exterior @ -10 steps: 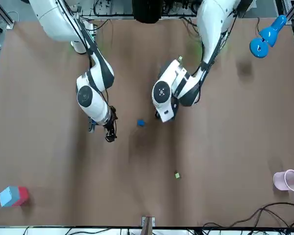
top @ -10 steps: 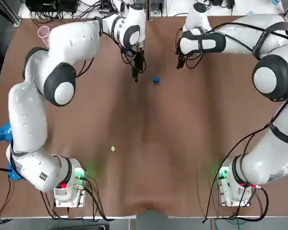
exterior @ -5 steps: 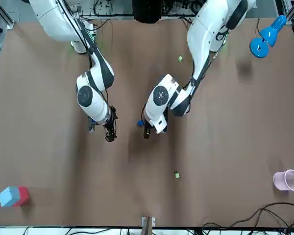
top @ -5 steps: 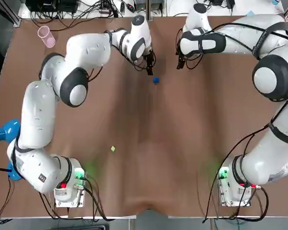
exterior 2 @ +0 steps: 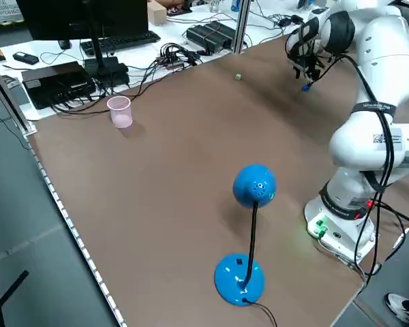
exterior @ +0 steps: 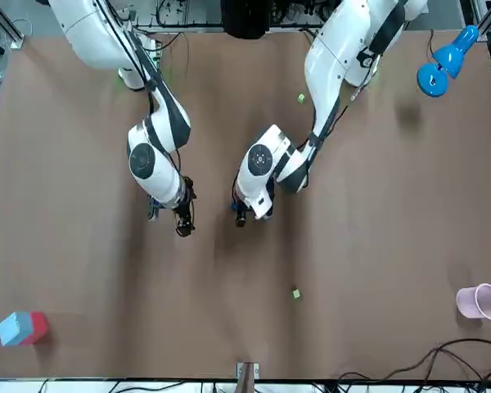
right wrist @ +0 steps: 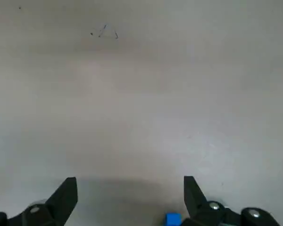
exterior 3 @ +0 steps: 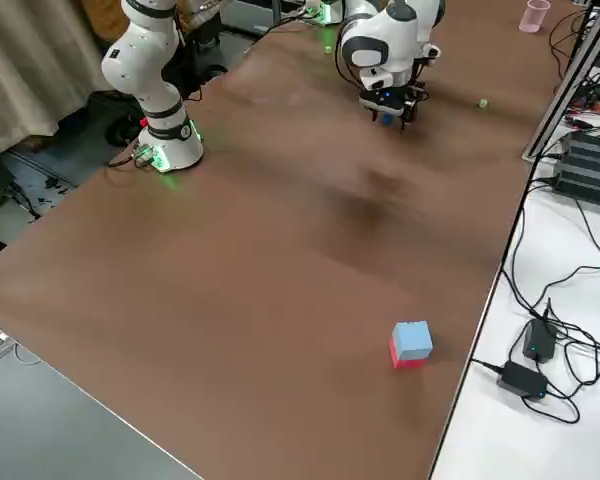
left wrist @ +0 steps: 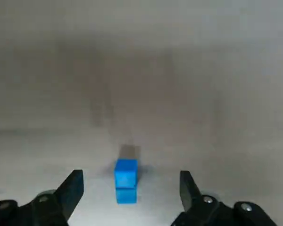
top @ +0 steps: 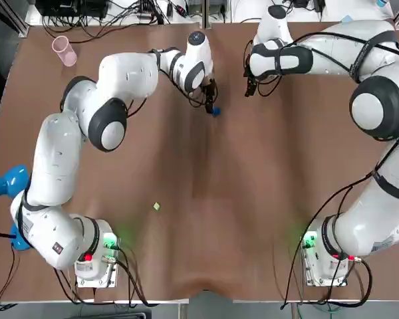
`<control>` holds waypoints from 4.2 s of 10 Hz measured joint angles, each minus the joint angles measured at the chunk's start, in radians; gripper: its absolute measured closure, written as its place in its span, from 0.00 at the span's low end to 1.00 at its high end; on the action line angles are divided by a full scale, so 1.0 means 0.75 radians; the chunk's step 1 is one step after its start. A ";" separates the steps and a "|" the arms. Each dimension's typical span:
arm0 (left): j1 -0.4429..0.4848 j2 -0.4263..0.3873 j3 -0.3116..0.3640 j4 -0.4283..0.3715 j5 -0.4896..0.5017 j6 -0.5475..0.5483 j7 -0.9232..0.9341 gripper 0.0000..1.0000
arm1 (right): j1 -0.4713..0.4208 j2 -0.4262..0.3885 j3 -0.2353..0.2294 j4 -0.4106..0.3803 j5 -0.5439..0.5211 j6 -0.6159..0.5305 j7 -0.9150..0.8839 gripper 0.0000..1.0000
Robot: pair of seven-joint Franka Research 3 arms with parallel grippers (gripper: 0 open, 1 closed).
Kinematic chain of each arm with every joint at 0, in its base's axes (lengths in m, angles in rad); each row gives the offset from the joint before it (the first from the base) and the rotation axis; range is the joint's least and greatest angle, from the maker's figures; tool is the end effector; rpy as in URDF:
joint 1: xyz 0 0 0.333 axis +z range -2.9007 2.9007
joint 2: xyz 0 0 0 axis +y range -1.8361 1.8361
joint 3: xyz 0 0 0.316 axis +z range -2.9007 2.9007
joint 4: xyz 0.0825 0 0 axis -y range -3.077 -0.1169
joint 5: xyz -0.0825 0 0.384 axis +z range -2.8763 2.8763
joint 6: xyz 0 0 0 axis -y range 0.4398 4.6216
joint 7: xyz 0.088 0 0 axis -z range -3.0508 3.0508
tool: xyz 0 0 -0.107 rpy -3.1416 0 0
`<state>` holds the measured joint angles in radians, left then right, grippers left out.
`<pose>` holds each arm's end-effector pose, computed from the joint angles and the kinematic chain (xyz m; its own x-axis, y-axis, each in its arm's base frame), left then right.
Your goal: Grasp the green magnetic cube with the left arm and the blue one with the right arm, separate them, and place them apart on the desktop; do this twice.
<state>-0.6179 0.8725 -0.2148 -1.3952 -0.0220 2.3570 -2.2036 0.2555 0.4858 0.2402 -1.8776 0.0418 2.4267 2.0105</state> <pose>0.5235 -0.5252 0.2014 0.0962 0.9746 -0.2023 0.9942 -0.1041 -0.0286 0.5713 0.2980 0.2653 -0.0053 -0.9875 -0.1572 -1.0000 0.0060 -0.0042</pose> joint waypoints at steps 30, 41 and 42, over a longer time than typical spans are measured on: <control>-0.001 -0.011 0.008 0.046 -0.018 -0.004 0.016 0.77 | 0.076 0.037 0.047 -0.003 0.002 0.004 0.186 0.04; -0.002 -0.035 0.000 0.046 -0.032 -0.004 0.016 0.77 | 0.171 0.161 0.083 0.102 0.002 0.104 0.327 0.22; -0.002 -0.035 0.000 0.046 -0.032 -0.004 0.016 0.77 | 0.171 0.161 0.083 0.107 0.002 0.104 0.327 0.41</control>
<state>-0.6192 0.8466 -0.2147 -1.3607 -0.0457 2.3541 -2.1914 0.3839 0.6068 0.3026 -1.7973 0.0433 2.5047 2.2559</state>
